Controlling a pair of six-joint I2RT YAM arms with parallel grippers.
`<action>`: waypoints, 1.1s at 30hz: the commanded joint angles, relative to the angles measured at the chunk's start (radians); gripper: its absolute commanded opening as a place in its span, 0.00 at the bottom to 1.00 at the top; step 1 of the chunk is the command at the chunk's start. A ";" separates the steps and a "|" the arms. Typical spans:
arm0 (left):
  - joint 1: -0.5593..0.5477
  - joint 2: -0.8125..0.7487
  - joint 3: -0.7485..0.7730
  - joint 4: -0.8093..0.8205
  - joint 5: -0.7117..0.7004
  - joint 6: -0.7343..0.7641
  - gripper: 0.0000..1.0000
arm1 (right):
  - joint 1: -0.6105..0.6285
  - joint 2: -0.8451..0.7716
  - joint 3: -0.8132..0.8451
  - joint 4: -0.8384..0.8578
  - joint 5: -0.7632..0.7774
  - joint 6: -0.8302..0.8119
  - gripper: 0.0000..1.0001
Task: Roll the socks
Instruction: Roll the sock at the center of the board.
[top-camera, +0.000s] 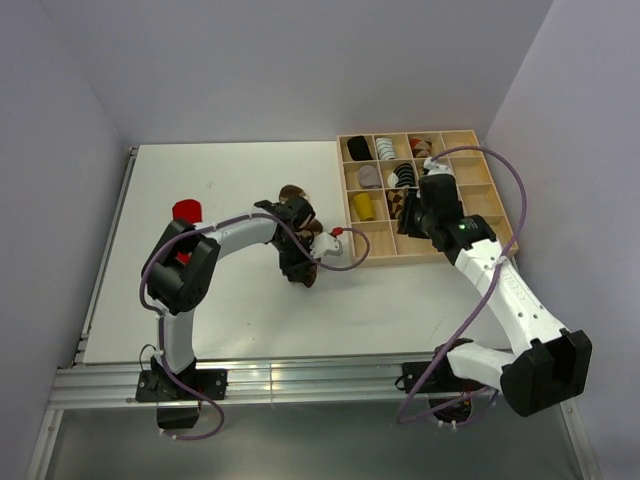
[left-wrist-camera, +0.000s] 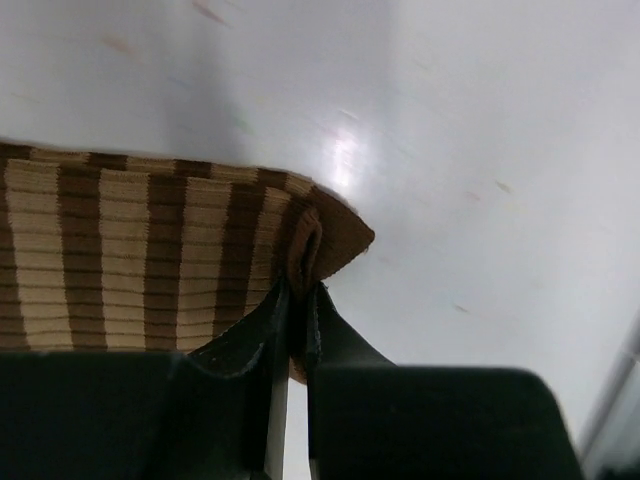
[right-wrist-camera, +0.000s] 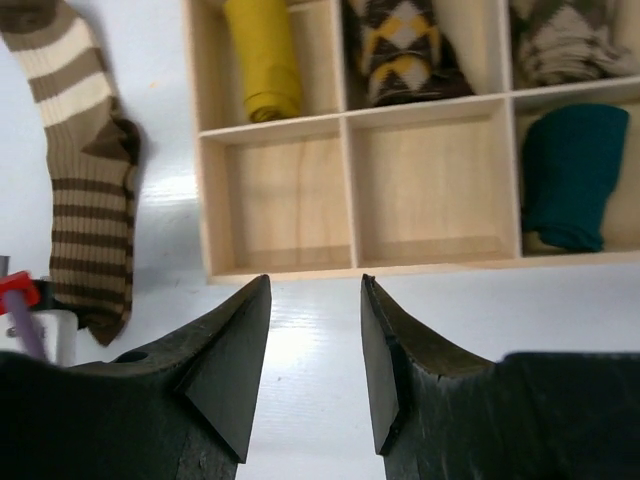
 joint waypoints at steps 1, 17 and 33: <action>0.004 -0.032 0.020 -0.277 0.117 0.064 0.02 | 0.100 -0.067 -0.025 0.073 0.022 -0.035 0.48; 0.098 0.169 0.119 -0.641 0.343 0.264 0.00 | 0.603 -0.222 -0.370 0.472 -0.009 -0.052 0.48; 0.129 0.332 0.188 -0.641 0.345 0.238 0.00 | 0.898 0.144 -0.393 0.788 0.039 -0.039 0.50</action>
